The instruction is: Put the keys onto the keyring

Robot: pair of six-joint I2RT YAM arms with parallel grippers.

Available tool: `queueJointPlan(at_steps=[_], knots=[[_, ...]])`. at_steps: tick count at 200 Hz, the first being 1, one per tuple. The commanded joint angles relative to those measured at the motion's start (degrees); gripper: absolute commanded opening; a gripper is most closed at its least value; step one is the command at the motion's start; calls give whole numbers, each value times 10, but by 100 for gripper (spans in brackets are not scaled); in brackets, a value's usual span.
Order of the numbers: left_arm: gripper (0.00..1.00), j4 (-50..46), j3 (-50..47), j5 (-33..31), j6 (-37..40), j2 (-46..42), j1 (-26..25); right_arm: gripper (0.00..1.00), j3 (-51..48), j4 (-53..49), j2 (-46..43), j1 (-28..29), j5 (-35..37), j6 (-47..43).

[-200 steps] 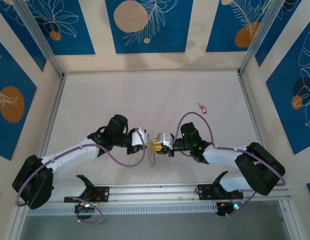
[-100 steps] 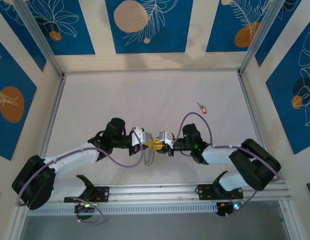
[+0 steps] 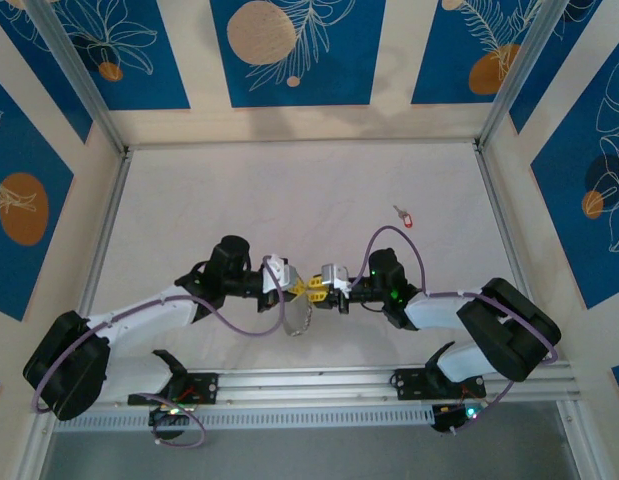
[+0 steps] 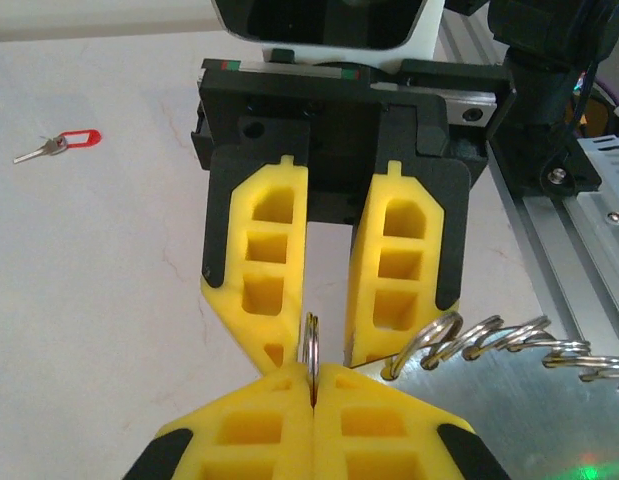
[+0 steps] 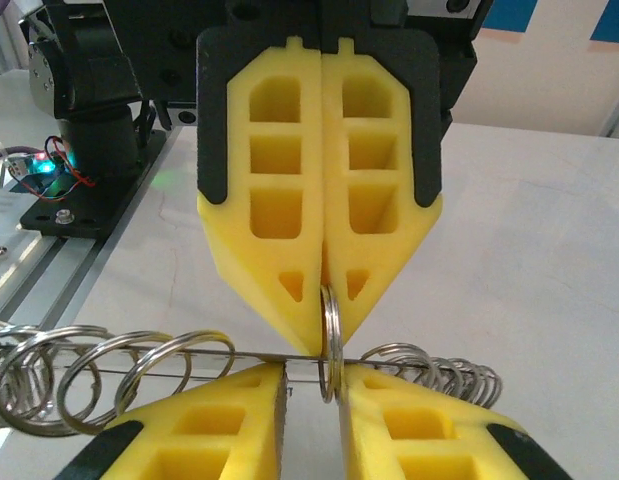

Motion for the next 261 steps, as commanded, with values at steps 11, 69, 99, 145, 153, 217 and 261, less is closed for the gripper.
queueJointPlan(at_steps=[11, 69, 99, 145, 153, 217, 261], knots=[[0, -32, 14, 17, 30, -10, -5, 23, -2, 29, -30, -1, -25, 1], [3, -48, 29, 10, 31, -1, -5, 8, 0, 19, -35, 2, -23, -10], [25, -123, 52, -16, 62, -17, -5, 0, 12, -55, -52, 15, 27, -49], [28, -210, 92, -51, 131, -16, -4, 0, 75, -224, -79, 41, 92, -96], [28, -223, 100, -49, 138, -8, -4, 0, 81, -237, -79, 44, 100, -98], [4, -260, 123, -93, 157, 18, -7, 0, 94, -259, -86, 53, 121, -90], [0, -272, 128, -104, 156, 19, -7, 9, 72, -203, -88, 45, 106, -66]])
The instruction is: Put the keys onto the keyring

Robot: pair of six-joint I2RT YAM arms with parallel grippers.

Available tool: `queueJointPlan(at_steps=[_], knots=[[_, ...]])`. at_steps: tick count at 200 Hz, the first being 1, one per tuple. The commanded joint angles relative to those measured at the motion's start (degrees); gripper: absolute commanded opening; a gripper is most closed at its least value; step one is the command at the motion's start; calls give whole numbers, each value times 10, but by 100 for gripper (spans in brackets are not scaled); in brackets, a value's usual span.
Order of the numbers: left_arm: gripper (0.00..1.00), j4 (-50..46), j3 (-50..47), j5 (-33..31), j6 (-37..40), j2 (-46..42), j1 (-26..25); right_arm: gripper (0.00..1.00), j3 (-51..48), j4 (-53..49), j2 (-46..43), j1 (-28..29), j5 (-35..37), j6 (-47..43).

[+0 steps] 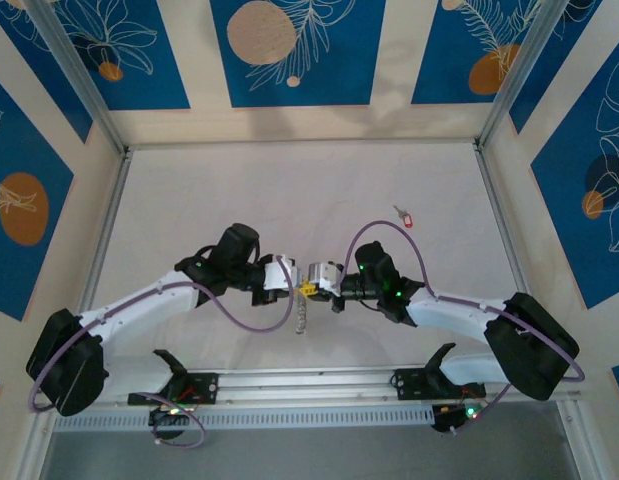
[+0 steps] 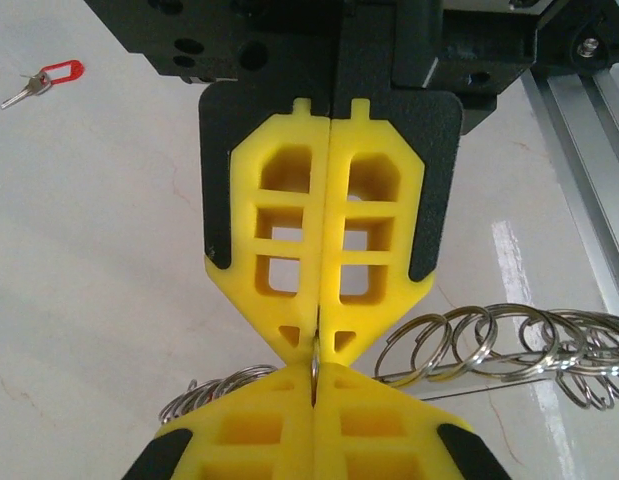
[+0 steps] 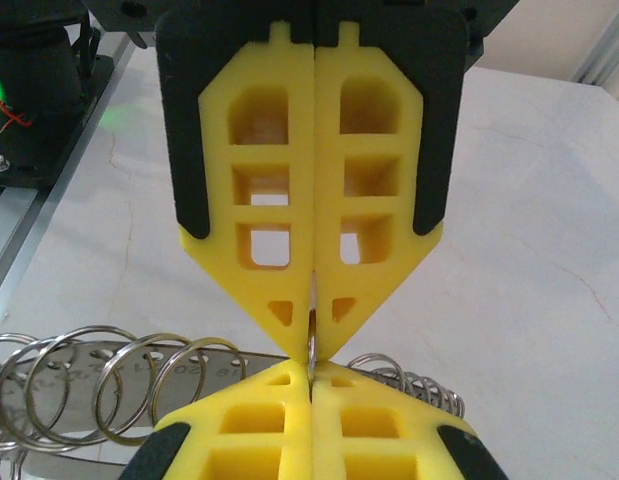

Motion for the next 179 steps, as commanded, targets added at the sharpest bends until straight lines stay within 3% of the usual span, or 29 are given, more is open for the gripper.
queueJointPlan(at_steps=[1, 45, 95, 179], knots=[[0, -24, 8, -24, 3, 3, -2, 9, -6, 45, -14, -4, -20, 20], [0, 79, -38, 17, -73, -22, 3, 22, -35, 90, 2, -17, -49, 32], [0, 150, -70, 52, -105, -35, 4, 27, -51, 115, 19, -32, -70, 52], [0, 228, -94, 95, -141, -37, 5, 23, -58, 165, 31, -40, -102, 77]])
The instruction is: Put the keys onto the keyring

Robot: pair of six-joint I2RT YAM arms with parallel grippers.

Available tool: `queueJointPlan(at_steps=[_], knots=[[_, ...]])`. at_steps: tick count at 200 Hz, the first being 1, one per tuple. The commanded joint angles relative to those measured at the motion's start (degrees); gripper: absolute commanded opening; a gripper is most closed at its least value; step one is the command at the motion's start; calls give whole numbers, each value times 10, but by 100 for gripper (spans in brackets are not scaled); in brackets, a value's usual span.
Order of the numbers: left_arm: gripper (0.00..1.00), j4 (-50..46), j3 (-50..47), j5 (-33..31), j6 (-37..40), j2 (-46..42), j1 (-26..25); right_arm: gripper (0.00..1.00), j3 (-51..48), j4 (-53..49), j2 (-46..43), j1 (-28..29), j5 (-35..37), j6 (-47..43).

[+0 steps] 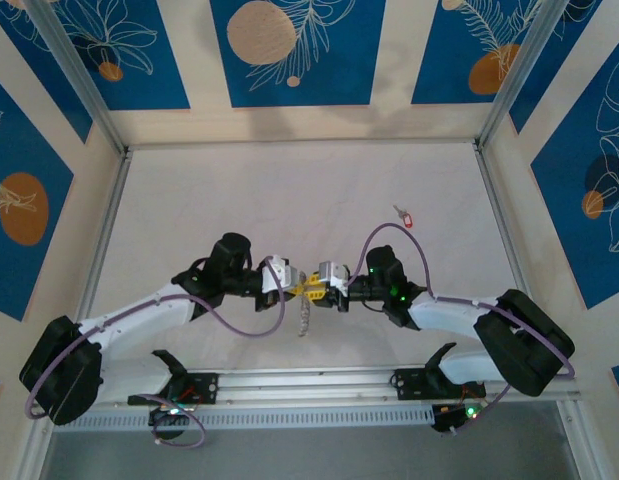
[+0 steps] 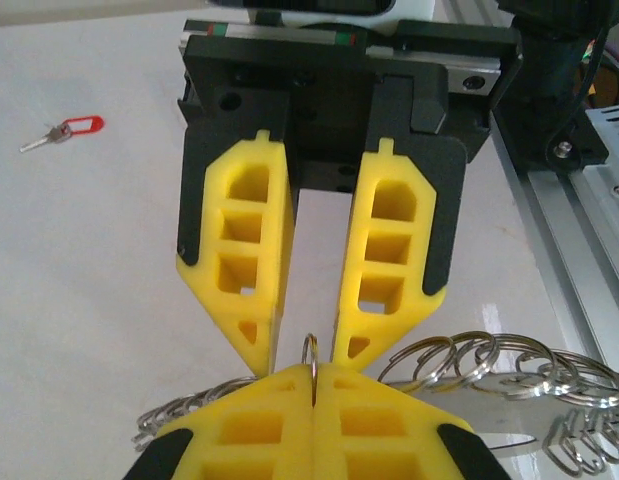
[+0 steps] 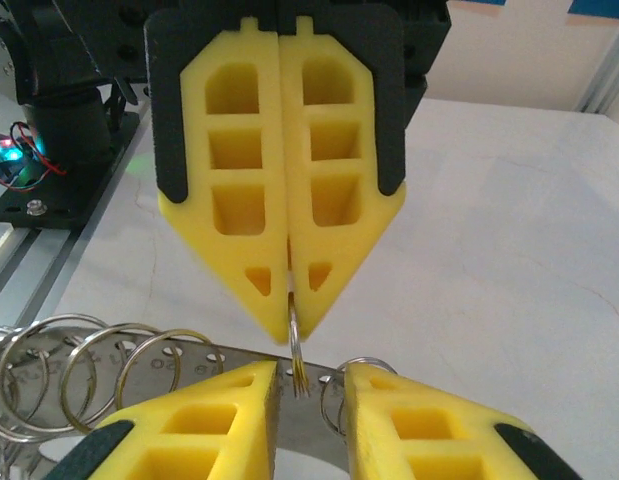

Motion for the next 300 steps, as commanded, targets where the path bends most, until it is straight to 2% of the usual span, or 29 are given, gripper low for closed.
queueJointPlan(at_steps=[1, 38, 64, 80, 93, 118, 149, 165, 182, 198, 224, 252, 300], knots=[[0, 52, -4, 37, -19, -4, 3, 23, -4, 29, 10, -2, -26, 13], [0, 62, -8, 42, -27, -2, 3, 8, -2, 39, 15, -2, -25, 14], [0, 47, -6, 19, -25, -3, 3, 0, -3, 37, 5, -2, -14, 14], [20, 2, 7, -8, 0, -4, 2, 0, 8, -9, -9, 1, 4, 2], [25, -54, 29, -36, 30, 4, 2, 0, 28, -73, -20, 10, 27, -24], [25, -96, 54, -81, 55, 21, 2, 0, 69, -155, -24, 22, 55, -56], [24, -106, 69, -77, 69, 37, 1, 0, 101, -196, -16, 30, 70, -68], [17, -121, 77, -66, 81, 44, 0, 0, 110, -206, -11, 32, 69, -71], [0, -122, 78, -64, 86, 44, 0, 0, 107, -191, -8, 31, 60, -67], [0, -116, 73, -59, 87, 38, 1, 0, 93, -158, -9, 27, 56, -53], [0, -90, 59, -35, 68, 23, 7, 18, 41, -54, -13, 3, 8, -18], [0, -61, 57, 12, 42, 25, 18, 20, 8, 8, -6, -10, -27, 8], [0, 3, 43, 63, 10, 17, 20, 25, -17, 90, 9, -16, -40, 56]])
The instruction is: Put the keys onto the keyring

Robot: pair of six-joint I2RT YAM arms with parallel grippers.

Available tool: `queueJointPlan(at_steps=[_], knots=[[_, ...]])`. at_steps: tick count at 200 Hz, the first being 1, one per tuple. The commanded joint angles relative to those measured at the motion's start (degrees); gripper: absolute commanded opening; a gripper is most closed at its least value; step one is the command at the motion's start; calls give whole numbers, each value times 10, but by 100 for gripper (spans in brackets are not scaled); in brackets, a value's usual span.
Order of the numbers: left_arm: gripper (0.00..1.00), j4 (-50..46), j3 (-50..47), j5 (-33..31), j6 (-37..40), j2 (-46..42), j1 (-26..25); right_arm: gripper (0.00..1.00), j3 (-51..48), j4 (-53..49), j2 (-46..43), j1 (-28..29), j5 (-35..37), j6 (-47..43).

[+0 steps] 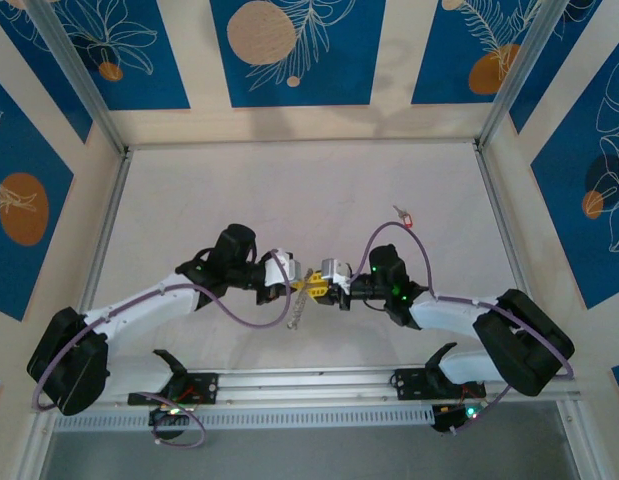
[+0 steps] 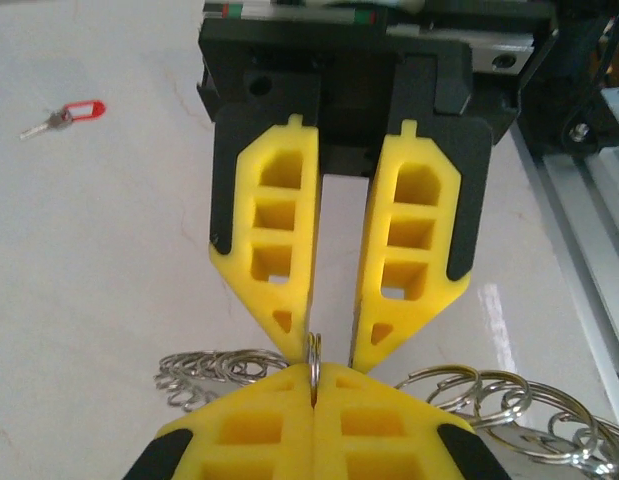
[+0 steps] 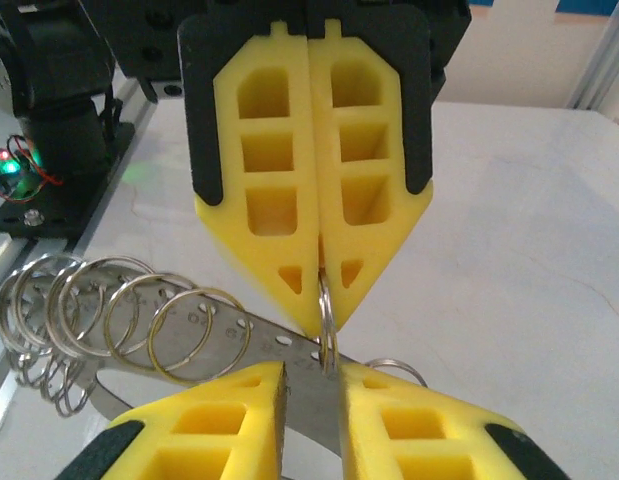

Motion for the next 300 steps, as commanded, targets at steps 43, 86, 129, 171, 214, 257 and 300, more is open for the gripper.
queueJointPlan(at_steps=[43, 86, 129, 171, 214, 257, 300], knots=[[0, 99, -18, 84, -56, -19, 6, 21, -11, 94, 10, -3, -29, 50], [0, 128, -31, 87, -81, -16, 5, 11, -14, 119, 13, -3, -27, 64], [23, 47, -14, 43, -35, -29, 6, 0, 1, 37, -11, -2, 10, 41], [24, -102, 46, -13, 57, -15, 4, 0, 65, -157, -34, 36, 85, -45], [23, -141, 64, -29, 95, 1, -3, 0, 89, -177, -23, 49, 104, -48], [19, -175, 72, -78, 134, 5, -10, 0, 91, -167, -20, 49, 98, -45], [17, -189, 78, -74, 154, 8, -14, 0, 96, -164, -15, 49, 85, -42]])
